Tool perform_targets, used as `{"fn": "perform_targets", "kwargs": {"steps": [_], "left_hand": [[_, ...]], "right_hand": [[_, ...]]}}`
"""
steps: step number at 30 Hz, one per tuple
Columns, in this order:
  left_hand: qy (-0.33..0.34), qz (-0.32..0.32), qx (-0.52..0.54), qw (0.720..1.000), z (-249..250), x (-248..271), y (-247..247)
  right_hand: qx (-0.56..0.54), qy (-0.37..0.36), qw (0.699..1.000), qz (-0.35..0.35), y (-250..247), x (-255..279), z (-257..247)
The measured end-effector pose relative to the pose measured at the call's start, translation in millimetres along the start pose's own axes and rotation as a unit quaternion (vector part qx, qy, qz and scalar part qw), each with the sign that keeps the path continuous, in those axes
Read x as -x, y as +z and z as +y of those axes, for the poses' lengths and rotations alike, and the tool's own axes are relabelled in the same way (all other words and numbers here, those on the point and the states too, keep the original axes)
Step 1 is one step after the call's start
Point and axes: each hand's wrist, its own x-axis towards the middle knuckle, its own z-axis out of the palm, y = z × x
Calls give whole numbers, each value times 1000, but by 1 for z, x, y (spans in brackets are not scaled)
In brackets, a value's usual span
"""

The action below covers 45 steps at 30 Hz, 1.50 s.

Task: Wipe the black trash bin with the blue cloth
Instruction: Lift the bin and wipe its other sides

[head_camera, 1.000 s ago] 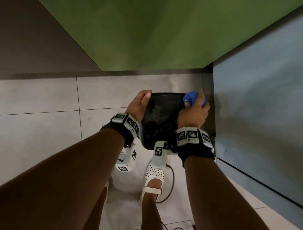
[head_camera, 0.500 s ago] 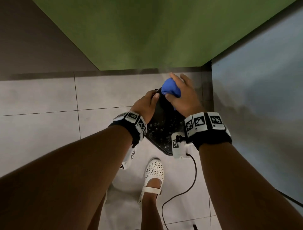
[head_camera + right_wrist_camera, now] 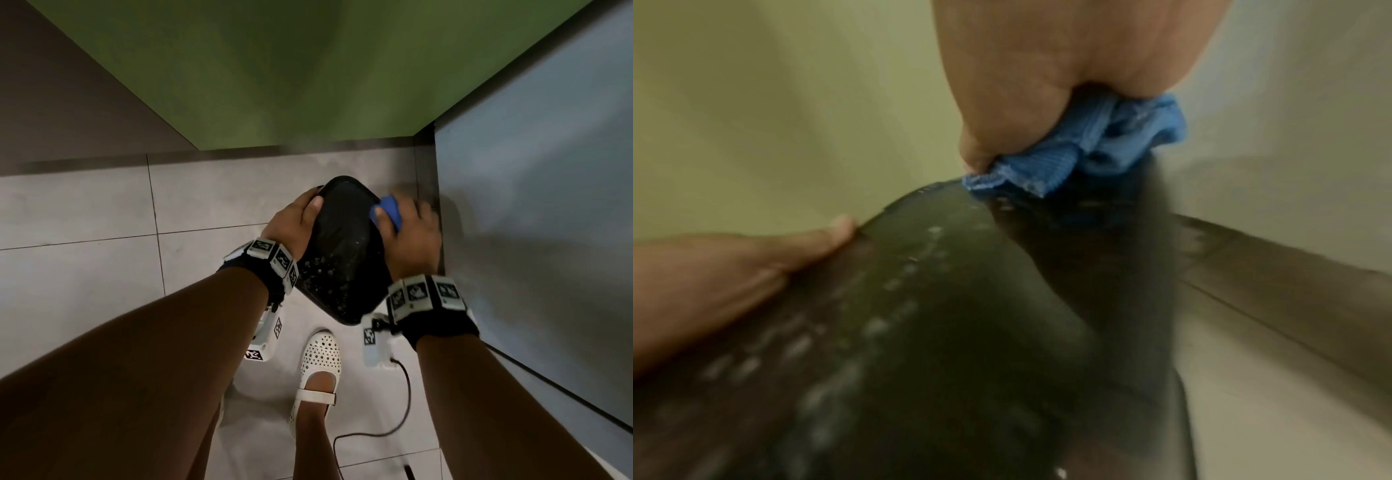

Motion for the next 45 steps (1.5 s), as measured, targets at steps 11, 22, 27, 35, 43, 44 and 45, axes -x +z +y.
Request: {"fn": "perform_targets", "kwargs": {"steps": [11, 22, 27, 35, 43, 44, 45], "left_hand": [[39, -20, 13, 999, -14, -9, 2], [33, -3, 76, 997, -19, -14, 5], [38, 4, 78, 996, -20, -13, 6], [40, -3, 98, 994, -20, -15, 6], [39, 6, 66, 997, -21, -14, 6], [39, 7, 64, 997, -21, -15, 5], [39, 7, 63, 997, -19, -13, 5]], "right_hand": [[7, 2, 998, 57, 18, -2, -29], [3, 40, 998, 53, 10, 8, -7], [-82, 162, 982, 43, 6, 27, 19], [-27, -27, 997, 68, 31, 9, -46], [-94, 237, 964, 75, 13, 24, -17], [-139, 299, 940, 89, 13, 27, -14], [-166, 334, 923, 98, 12, 27, -13]]}}
